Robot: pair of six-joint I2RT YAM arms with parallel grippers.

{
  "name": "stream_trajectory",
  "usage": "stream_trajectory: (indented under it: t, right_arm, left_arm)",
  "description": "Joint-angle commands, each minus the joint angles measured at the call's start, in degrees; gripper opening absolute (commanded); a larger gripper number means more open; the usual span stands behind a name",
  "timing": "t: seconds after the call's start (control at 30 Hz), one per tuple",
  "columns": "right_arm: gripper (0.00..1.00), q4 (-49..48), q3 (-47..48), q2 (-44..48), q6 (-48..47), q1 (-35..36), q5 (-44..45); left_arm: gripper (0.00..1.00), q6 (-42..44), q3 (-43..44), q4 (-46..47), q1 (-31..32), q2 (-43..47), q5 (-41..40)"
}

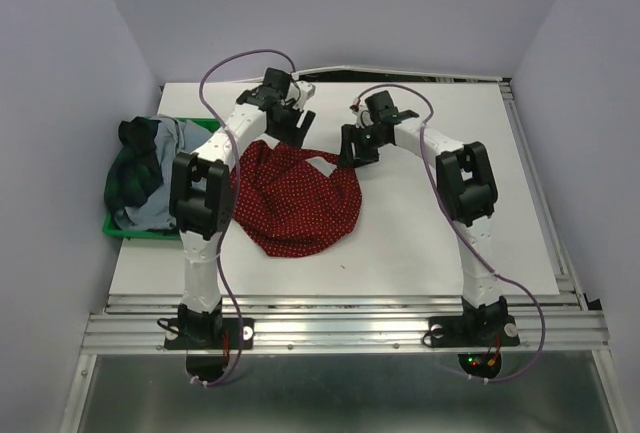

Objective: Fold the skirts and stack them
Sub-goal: Flatten the skirt out

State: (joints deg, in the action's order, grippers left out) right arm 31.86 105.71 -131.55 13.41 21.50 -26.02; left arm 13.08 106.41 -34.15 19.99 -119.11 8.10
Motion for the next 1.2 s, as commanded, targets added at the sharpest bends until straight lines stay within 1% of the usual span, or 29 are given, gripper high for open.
stream_trajectory:
  t: [0.0,0.03,0.1,0.13,0.2,0.23,0.27,0.3,0.33,0.37,0.4,0.43,0.5,0.53,0.57,0.6,0.63,0.67,0.7,0.77,0.83,0.9,0.97,1.0,1.03,1.13,1.17]
  right_arm:
    - [0.59,1.28,0.64,-0.47,0.21,0.56,-3.06]
    - [0.51,1.37,0.29,-0.38,0.04,0.56,-3.42]
    - [0.4,1.45,-1.02,0.84,-0.84,0.56,-3.25]
    - [0.3,1.54,-1.47,1.46,-1.28,0.56,-2.99]
    - [0.19,1.72,-2.7,3.39,-1.72,0.56,-1.58]
    - [0.1,1.89,-3.05,4.1,-1.98,0.56,-1.23]
    - [0.07,2.07,-3.23,4.71,-2.33,-0.04,-0.88]
    - [0.06,2.16,-3.49,5.5,-2.6,-0.05,-0.7]
    - [0.03,2.33,-3.76,7.08,-3.38,-1.01,-0.61]
    - [0.01,2.51,-3.76,7.96,-4.09,-2.15,-0.44]
    - [0.01,2.77,-3.67,8.75,-5.05,-2.77,-0.35]
    - [0.01,3.56,-3.24,10.59,-7.5,-3.38,-0.52]
    - [0.01,4.96,-2.44,12.27,-10.14,-5.58,-0.7]
    - [0.01,6.45,-2.09,13.15,-11.72,-6.37,-0.61]
    - [0.01,7.16,-1.83,14.03,-15.92,-7.08,-0.61]
    - [0.01,7.86,-1.3,15.69,-17.61,-7.69,0.09]
    - [0.01,9.0,-1.3,16.58,-19.37,-8.92,0.88]
    - [0.01,9.88,-1.47,18.15,-23.74,-10.06,2.71]
    - [0.01,9.89,-1.65,18.86,-23.78,-10.07,2.73]
    - [0.01,10.77,-1.82,20.36,-26.84,-11.74,4.39]
    - [0.01,11.21,-2.52,22.55,-29.82,-12.79,5.19]
    - [0.02,11.21,-3.31,23.7,-32.21,-13.41,6.24]
    - [0.05,11.12,-4.9,24.49,-34.85,-13.41,7.12]
    - [0.08,11.21,-5.25,24.23,-35.03,-13.41,7.04]
    - [0.16,11.21,-5.08,23.45,-35.03,-13.41,6.78]
    - [0.3,11.38,-3.33,21.16,-32.67,-13.41,4.76]
    - [0.46,11.21,-1.67,19.42,-30.74,-13.41,3.97]
  left_arm:
    - [0.84,1.77,1.16,0.05,1.19,-1.65,-0.89]
    - [0.82,1.86,2.47,-0.12,1.37,-3.48,-1.15]
    - [0.79,1.95,3.71,-0.56,1.89,-5.33,-2.03]
    - [0.78,2.03,4.5,-0.65,2.07,-6.47,-2.21]
    - [0.65,2.3,4.6,-0.04,2.16,-7.01,-2.73]
    - [0.56,2.39,4.51,0.31,2.16,-7.01,-3.08]
    - [0.4,2.39,4.59,0.66,2.16,-6.84,-3.87]
    - [0.3,2.47,4.77,0.67,2.16,-6.66,-4.23]
    - [0.02,2.65,5.55,0.49,2.16,-5.97,-4.67]
    - [0.0,2.74,6.0,-0.03,1.99,-5.44,-5.63]
    - [0.0,2.83,6.44,-0.47,1.9,-4.82,-5.55]
    - [0.0,3.0,7.14,-0.83,1.81,-2.9,-4.68]
    - [0.0,2.83,7.15,-1.62,1.37,-0.08,-0.38]
    - [0.0,3.0,6.45,-2.06,1.37,3.15,2.33]
    - [0.0,3.35,5.66,-2.32,1.28,5.01,5.06]
    - [0.0,3.35,4.52,-2.24,1.37,6.85,10.39]
    - [0.0,3.27,3.12,-2.15,1.37,8.7,13.14]
    - [0.0,3.53,-0.9,-1.71,1.37,13.59,18.39]
    - [0.0,3.53,-0.94,-1.19,1.37,13.64,20.01]
    - [0.0,2.83,-5.41,0.65,1.28,18.28,22.22]
    - [0.0,1.78,-8.83,3.82,0.32,21.97,22.4]
    - [0.0,0.9,-10.34,5.76,-1.0,23.22,23.1]
    - [0.0,0.98,-10.87,3.32,-2.58,22.09,24.68]
    - [0.0,1.16,-11.05,2.34,-2.93,21.47,25.29]
    - [0.0,1.59,-11.92,1.73,-3.02,20.24,25.65]
    - [0.0,0.37,-14.56,2.42,-3.03,19.36,26.79]
    - [0.0,-0.94,-16.22,2.94,-3.03,18.74,26.97]
